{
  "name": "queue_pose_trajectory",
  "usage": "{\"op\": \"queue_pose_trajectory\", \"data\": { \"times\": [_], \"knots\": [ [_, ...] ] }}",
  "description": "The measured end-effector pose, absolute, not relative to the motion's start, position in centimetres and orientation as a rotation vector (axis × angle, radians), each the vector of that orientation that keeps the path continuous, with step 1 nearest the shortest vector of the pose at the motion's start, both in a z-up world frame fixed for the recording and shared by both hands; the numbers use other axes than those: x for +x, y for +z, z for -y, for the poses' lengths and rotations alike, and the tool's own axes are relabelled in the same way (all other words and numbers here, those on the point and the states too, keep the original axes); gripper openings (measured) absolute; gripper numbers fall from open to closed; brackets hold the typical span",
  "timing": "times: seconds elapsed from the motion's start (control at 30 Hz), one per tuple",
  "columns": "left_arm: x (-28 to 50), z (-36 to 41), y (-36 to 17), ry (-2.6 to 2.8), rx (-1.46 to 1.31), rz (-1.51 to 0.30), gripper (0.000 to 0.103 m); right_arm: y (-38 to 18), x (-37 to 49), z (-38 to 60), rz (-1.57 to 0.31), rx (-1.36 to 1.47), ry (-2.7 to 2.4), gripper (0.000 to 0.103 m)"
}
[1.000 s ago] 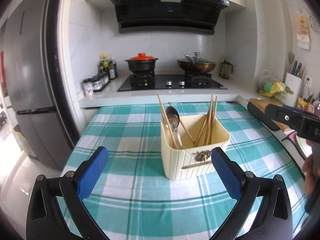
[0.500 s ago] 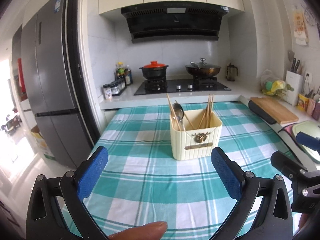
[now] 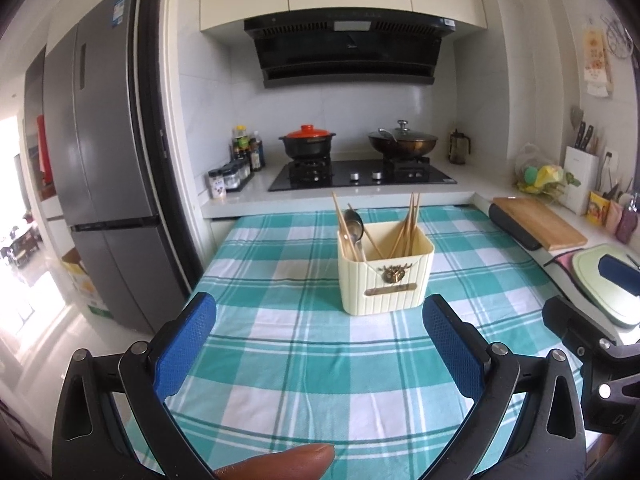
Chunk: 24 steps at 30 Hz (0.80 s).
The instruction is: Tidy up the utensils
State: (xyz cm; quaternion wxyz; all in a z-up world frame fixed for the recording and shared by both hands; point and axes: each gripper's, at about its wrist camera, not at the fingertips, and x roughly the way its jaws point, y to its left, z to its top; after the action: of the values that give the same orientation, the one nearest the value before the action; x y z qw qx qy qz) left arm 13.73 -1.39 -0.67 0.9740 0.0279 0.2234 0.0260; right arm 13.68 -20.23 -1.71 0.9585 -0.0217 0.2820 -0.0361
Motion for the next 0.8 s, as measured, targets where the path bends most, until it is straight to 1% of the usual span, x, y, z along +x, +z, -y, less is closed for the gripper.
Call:
{"op": "queue_pose_trajectory", "data": {
  "times": [0.27, 0.8],
  "knots": [
    [13.5, 1.1, -0.5, 0.064, 0.057, -0.445, 0.103, -1.0, 13.2, 19.4, -0.565, -0.052, -0.075, 0.103],
    [14.4, 0.9, -1.3, 0.058, 0.045, -0.475, 0.103, -1.5, 13.7, 19.1, -0.579, -0.052, -0.068, 0.103]
  ]
}}
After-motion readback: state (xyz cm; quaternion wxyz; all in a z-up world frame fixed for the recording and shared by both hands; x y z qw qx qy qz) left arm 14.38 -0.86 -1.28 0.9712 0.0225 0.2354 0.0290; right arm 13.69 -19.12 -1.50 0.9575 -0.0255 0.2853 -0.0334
